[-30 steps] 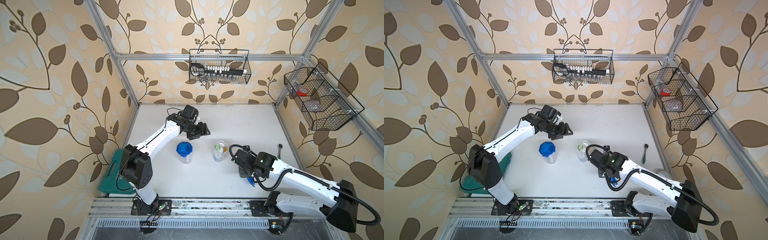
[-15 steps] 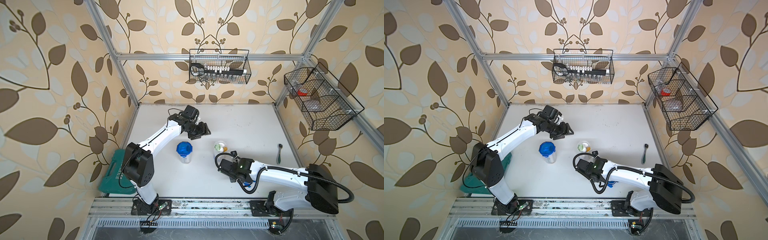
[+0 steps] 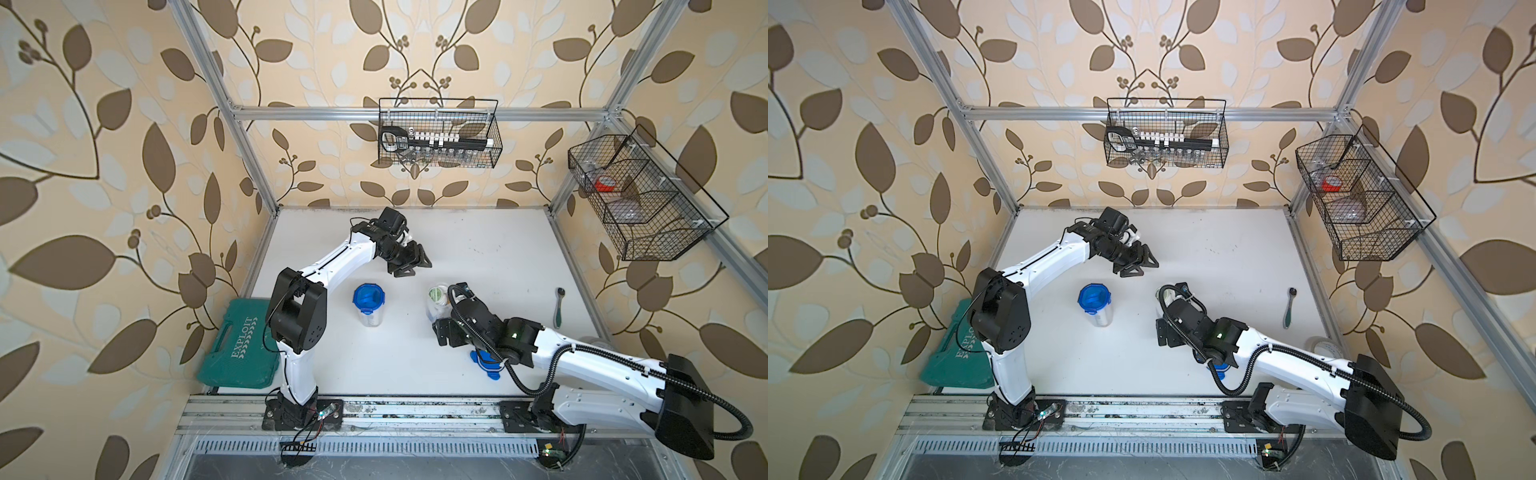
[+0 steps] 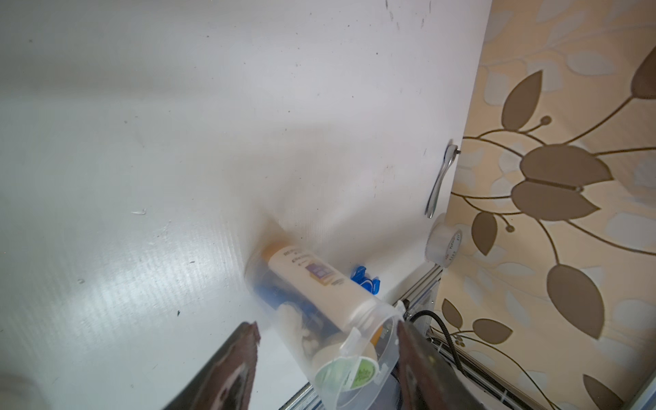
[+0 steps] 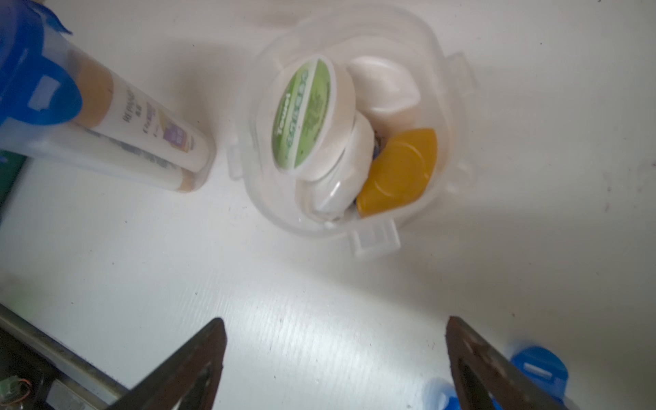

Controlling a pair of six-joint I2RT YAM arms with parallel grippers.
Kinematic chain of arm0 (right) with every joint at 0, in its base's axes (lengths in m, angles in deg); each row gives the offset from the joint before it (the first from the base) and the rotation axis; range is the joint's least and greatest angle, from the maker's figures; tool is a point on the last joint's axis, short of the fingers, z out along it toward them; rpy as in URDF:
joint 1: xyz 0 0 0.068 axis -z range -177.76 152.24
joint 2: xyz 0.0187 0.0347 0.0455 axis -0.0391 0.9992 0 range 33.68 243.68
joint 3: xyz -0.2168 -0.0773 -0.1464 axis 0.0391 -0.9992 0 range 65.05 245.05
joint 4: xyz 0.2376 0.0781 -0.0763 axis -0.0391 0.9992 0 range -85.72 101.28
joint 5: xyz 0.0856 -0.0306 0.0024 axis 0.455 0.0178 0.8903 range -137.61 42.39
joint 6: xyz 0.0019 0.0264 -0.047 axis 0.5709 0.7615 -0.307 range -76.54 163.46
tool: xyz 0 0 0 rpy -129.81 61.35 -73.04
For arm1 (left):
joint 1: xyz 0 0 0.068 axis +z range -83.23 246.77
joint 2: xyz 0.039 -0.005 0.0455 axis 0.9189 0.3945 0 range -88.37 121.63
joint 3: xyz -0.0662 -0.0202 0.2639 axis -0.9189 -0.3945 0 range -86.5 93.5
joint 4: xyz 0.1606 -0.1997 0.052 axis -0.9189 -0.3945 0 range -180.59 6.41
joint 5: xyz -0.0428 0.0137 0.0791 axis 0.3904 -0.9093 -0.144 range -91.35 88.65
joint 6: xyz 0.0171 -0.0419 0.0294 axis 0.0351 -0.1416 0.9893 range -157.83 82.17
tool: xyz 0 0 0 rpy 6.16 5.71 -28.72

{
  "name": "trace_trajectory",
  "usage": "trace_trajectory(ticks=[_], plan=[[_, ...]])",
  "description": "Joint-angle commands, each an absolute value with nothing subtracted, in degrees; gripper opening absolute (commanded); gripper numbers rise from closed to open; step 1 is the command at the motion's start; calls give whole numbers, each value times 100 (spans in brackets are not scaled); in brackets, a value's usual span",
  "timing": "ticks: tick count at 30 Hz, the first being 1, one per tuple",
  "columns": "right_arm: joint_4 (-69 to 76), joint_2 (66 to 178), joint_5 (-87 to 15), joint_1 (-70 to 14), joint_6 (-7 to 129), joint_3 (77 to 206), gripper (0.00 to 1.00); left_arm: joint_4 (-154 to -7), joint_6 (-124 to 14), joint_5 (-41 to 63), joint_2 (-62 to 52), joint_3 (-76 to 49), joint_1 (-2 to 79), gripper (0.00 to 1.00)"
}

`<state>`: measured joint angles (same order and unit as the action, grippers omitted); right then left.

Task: Take out toiletry kits
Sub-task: Pick up the container from the center of the board.

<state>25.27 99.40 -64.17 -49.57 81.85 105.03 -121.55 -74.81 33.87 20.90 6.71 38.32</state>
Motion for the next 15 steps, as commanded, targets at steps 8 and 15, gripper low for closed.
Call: trace_trajectory(ticks=[8, 15], plan=[[-136, 10332, -6124, -4395, 6974, 9652, 94, -11822, -7683, 4129, 2524, 1014, 3640, 60], [-949, 10889, -5916, -4133, 6871, 9658, 95, -11638, -7852, 4295, 2741, 1027, 3488, 59]])
